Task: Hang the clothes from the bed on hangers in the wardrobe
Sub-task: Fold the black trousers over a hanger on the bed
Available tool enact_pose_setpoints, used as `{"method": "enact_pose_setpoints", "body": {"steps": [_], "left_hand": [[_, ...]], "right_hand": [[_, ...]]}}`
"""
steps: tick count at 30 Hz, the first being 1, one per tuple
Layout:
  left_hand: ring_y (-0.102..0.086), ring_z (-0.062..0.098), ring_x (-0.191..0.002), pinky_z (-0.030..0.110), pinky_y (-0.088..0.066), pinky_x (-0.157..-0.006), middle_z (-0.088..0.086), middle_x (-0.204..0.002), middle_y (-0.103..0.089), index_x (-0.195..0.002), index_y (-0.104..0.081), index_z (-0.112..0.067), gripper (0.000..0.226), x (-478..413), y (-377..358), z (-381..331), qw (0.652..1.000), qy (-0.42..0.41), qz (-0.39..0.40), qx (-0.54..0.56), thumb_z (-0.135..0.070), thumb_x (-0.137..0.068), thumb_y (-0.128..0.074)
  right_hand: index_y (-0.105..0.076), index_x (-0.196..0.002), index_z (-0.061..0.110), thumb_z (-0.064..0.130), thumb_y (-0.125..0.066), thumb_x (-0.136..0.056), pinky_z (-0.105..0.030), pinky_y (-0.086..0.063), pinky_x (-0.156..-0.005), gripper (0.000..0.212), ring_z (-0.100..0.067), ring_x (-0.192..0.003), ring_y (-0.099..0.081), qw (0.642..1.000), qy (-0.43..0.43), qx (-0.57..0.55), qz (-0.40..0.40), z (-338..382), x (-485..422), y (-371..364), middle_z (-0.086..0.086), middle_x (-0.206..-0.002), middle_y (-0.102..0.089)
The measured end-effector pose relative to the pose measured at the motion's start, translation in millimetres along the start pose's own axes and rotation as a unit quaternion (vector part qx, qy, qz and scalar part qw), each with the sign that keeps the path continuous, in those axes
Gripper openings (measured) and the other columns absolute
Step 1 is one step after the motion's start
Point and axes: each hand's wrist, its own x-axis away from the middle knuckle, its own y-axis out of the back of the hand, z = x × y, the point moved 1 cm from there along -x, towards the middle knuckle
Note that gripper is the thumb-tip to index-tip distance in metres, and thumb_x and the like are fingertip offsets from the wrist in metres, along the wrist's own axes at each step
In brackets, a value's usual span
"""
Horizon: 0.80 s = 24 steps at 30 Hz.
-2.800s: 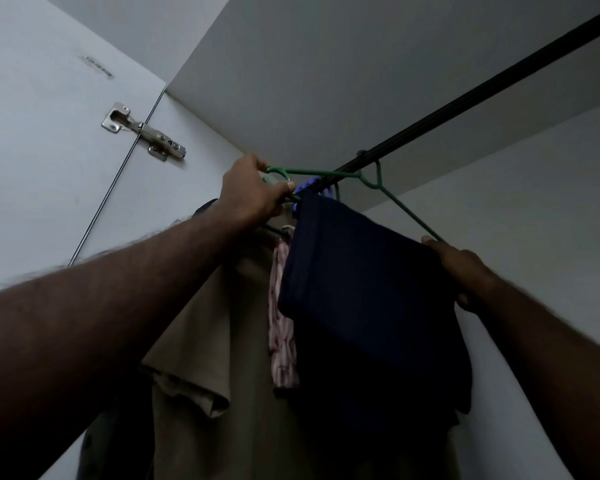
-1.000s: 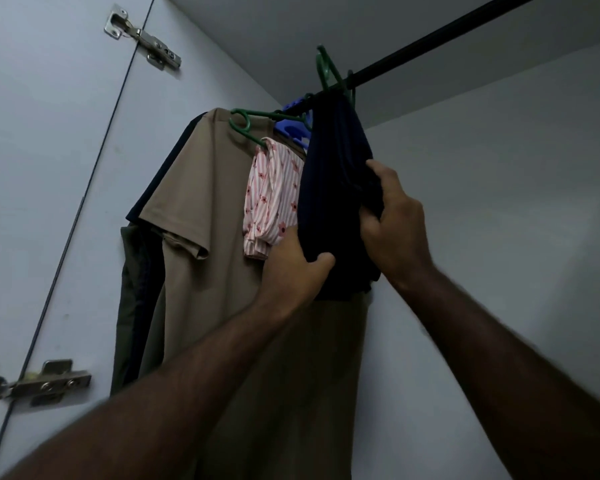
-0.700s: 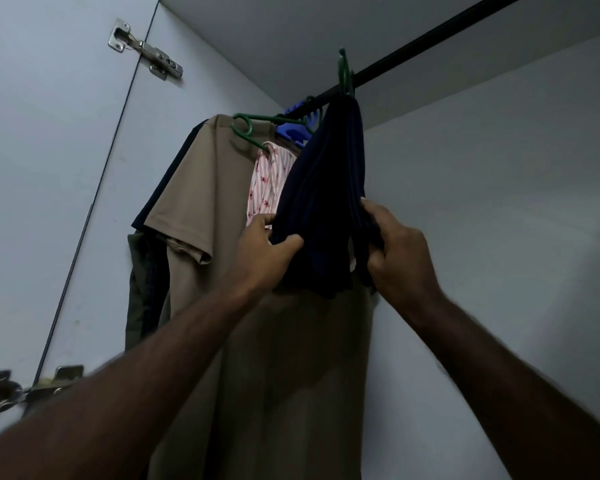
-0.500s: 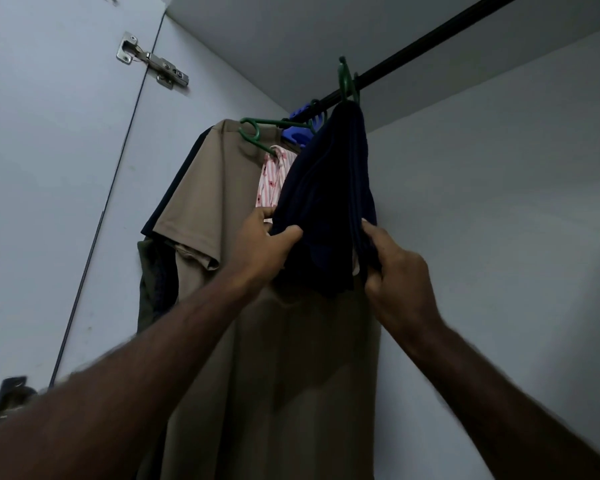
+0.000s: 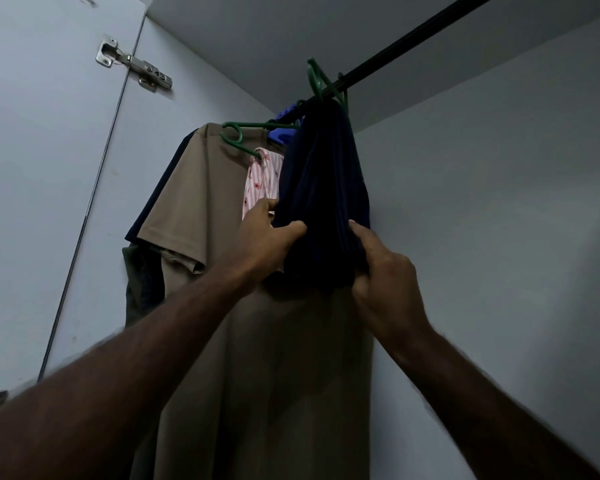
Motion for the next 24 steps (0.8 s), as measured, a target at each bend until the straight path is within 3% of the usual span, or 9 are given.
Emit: {"method": "enact_pose_setpoints", "body": {"steps": [4,6,8,11,14,17,21,24], "left_hand": [[-0.065,0.017,-0.103,0.029,-0.059,-0.076,0.004,-0.120,-0.060,-0.135,-0.043,-0.013,0.052,2.3,-7.3,-3.0,1.000,-0.004,0.023,-0.005,-0.019,-0.089,-0.064],[-0.065,0.014,-0.100,0.024,-0.057,-0.068,0.001,-0.117,-0.061,-0.133,-0.044,-0.014,0.047,5.1,-7.5,-3.6,0.999,-0.014,0.029,-0.004,-0.017,-0.090,-0.062],[-0.064,0.011,-0.095,0.017,-0.053,-0.060,-0.002,-0.113,-0.060,-0.130,-0.044,-0.015,0.043,7.1,-5.6,-4.5,0.999,-0.021,0.028,-0.008,-0.016,-0.090,-0.062],[-0.064,0.011,-0.094,0.017,-0.053,-0.059,-0.003,-0.114,-0.059,-0.134,-0.043,-0.014,0.048,6.5,-3.2,-4.8,0.999,-0.022,0.029,-0.008,-0.016,-0.090,-0.063],[-0.064,0.014,-0.096,0.015,-0.051,-0.055,0.001,-0.117,-0.059,-0.136,-0.042,-0.013,0.051,7.8,-5.6,-6.5,0.999,-0.028,0.026,-0.002,-0.016,-0.090,-0.063],[-0.066,0.012,-0.094,0.016,-0.052,-0.057,0.001,-0.112,-0.062,-0.130,-0.047,-0.015,0.043,9.1,-9.7,-8.1,0.999,-0.034,0.010,0.005,-0.014,-0.089,-0.063],[-0.066,0.011,-0.098,0.023,-0.057,-0.077,0.000,-0.114,-0.063,-0.131,-0.048,-0.014,0.045,7.2,-8.3,-14.1,0.999,-0.039,0.016,0.008,-0.013,-0.089,-0.063],[-0.066,0.009,-0.095,0.022,-0.057,-0.075,-0.003,-0.111,-0.062,-0.131,-0.047,-0.014,0.044,7.2,-5.3,-18.3,0.999,-0.045,0.026,0.007,-0.014,-0.090,-0.063]], "right_hand": [[-0.035,-0.151,0.017,-0.005,-0.057,-0.088,-0.030,-0.056,-0.089,0.070,-0.023,-0.098,-0.067,0.997,-0.036,-0.060,-0.040,3.0,-8.8,1.9,-0.012,-0.116,-0.068],[-0.040,-0.148,0.013,-0.005,-0.059,-0.088,-0.028,-0.054,-0.093,0.066,-0.019,-0.106,-0.064,0.990,-0.079,-0.095,-0.068,0.8,-8.9,3.2,-0.008,-0.121,-0.066],[-0.054,-0.138,0.011,-0.010,-0.058,-0.084,-0.025,-0.055,-0.088,0.057,-0.019,-0.100,-0.066,0.987,-0.097,-0.107,-0.072,-6.1,-7.9,3.0,-0.007,-0.112,-0.070],[-0.061,-0.131,0.012,-0.015,-0.053,-0.078,-0.021,-0.055,-0.073,0.060,-0.018,-0.082,-0.066,0.989,-0.111,-0.088,-0.044,-14.5,2.2,-0.3,-0.009,-0.097,-0.072],[-0.062,-0.131,0.012,-0.020,-0.050,-0.071,-0.031,-0.059,-0.077,0.069,-0.022,-0.085,-0.069,0.987,-0.128,-0.087,-0.041,-8.6,26.3,-7.7,-0.010,-0.100,-0.073],[-0.059,-0.135,0.012,-0.023,-0.048,-0.069,-0.039,-0.059,-0.085,0.076,-0.022,-0.096,-0.069,0.987,-0.120,-0.100,-0.038,1.9,43.6,-13.9,-0.009,-0.110,-0.072],[-0.057,-0.135,0.010,-0.022,-0.052,-0.072,-0.021,-0.053,-0.087,0.071,-0.022,-0.094,-0.069,0.993,-0.088,-0.069,-0.048,3.0,33.9,-11.4,-0.011,-0.107,-0.072],[-0.057,-0.137,0.012,-0.016,-0.055,-0.079,-0.022,-0.051,-0.081,0.064,-0.025,-0.092,-0.069,0.994,-0.078,-0.053,-0.049,2.0,22.1,-5.3,-0.012,-0.106,-0.073]]}}
